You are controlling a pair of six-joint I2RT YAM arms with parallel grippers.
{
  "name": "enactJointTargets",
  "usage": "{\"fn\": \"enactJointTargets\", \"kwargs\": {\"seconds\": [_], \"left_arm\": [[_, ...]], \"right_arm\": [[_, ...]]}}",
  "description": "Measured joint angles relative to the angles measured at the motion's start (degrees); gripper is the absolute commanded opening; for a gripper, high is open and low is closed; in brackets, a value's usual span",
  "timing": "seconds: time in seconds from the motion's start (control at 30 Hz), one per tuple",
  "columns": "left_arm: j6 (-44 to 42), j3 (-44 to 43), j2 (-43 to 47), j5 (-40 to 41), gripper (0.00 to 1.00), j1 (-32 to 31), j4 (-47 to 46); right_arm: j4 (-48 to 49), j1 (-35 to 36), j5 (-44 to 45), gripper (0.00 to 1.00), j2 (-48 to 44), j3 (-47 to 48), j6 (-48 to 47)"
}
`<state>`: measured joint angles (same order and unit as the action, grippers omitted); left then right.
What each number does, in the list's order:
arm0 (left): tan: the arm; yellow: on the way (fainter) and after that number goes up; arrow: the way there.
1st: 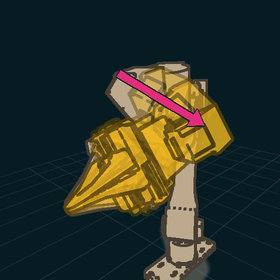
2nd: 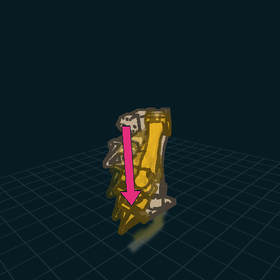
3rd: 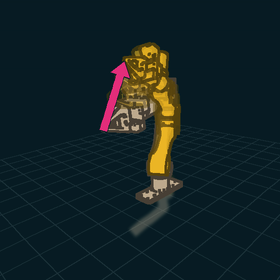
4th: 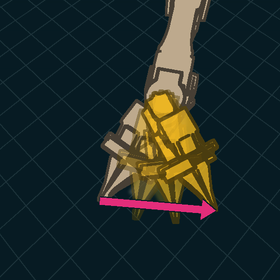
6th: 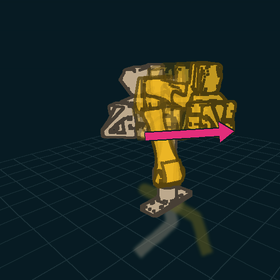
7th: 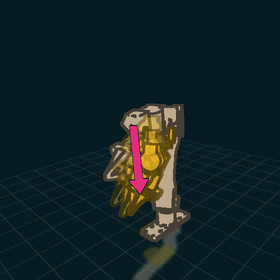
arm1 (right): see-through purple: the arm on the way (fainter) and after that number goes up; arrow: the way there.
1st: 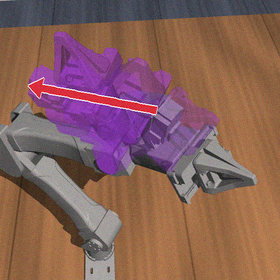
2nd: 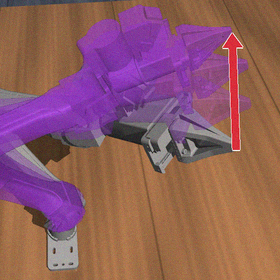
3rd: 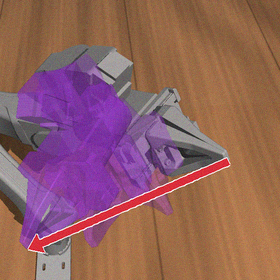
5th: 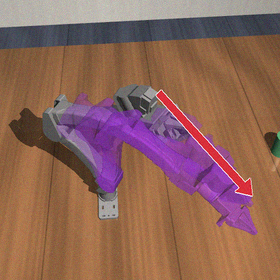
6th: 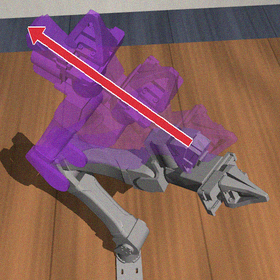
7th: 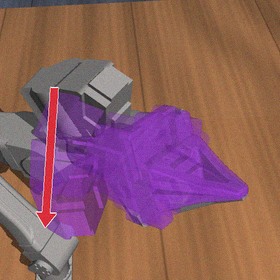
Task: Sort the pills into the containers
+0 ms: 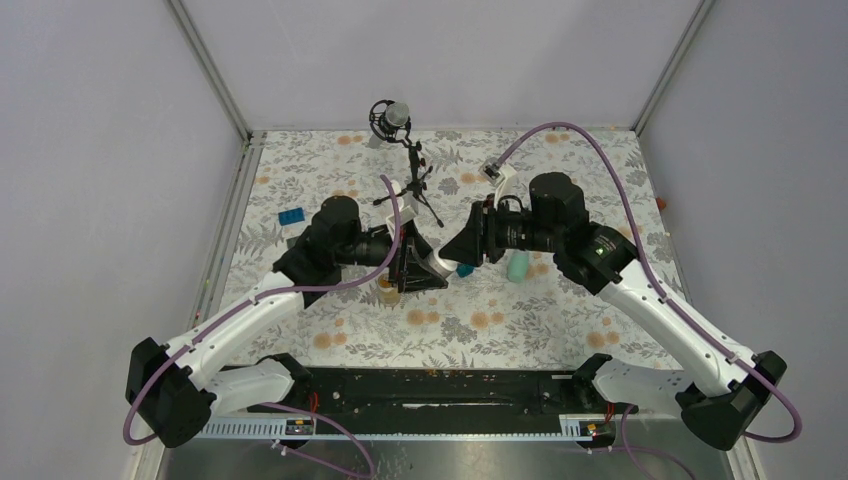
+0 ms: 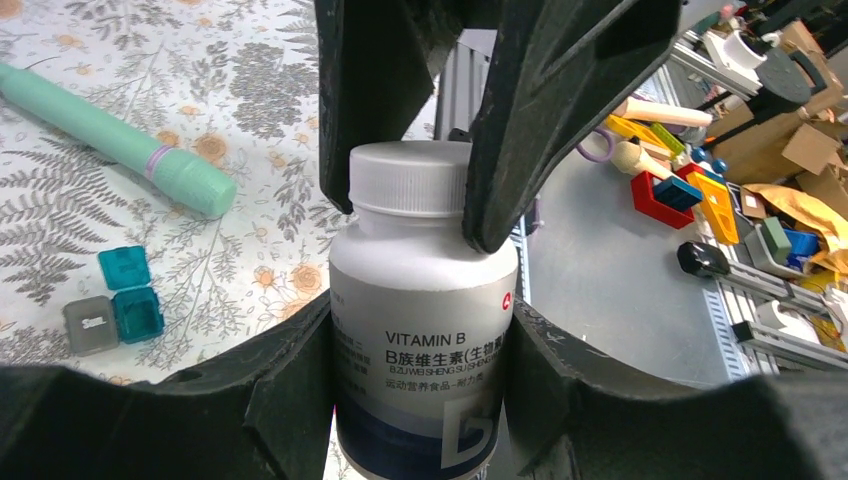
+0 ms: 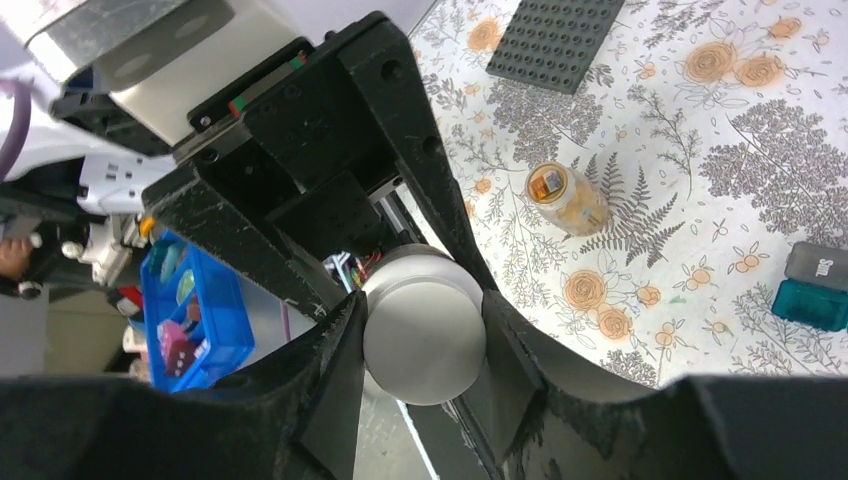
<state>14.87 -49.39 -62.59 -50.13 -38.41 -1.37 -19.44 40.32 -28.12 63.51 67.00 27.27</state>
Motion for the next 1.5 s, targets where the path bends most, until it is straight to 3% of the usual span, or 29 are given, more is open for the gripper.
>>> {"fn": "enactJointTargets", "kwargs": {"seconds": [0.37, 0.8, 1.1, 1.17, 1.2, 1.27, 1.33, 1.5], "left_arm": [[-0.3, 0.0, 0.6, -6.2, 0.00, -1.6, -6.4], [1.4, 1.7, 1.4, -7.5, 0.00, -1.6, -11.0], [12.0, 6.5, 0.9, -8.1, 0.00, -1.6, -24.1], [13.3, 6.7, 0.6, -8.1, 0.00, -1.5, -25.4], [13.7, 6.8, 0.5, -8.0, 0.00, -1.5, -25.9], [14.4, 6.8, 0.5, -7.9, 0.00, -1.5, -26.8], [15.0, 6.8, 0.5, -7.6, 0.00, -1.4, -27.2], [15.0, 6.8, 0.5, -6.1, 0.00, -0.3, -23.9]], "right_arm": [[-0.1, -0.5, -9.9, 0.16, -6.1, -0.5, -19.5], [0.1, -1.2, -14.6, 0.12, -6.5, -0.4, -25.4], [2.2, -1.5, -16.9, 0.12, -7.1, -1.9, -28.9], [2.9, -1.6, -16.6, 0.22, -7.6, -2.5, -28.9], [3.5, -1.6, -16.4, 0.35, -8.1, -3.0, -28.8], [4.2, -1.6, -15.6, 0.74, -9.0, -3.5, -28.3], [4.7, -1.6, -14.3, 0.96, -9.4, -3.5, -26.6], [3.8, -2.6, -10.3, 1.00, -8.7, -0.7, -19.3]]}}
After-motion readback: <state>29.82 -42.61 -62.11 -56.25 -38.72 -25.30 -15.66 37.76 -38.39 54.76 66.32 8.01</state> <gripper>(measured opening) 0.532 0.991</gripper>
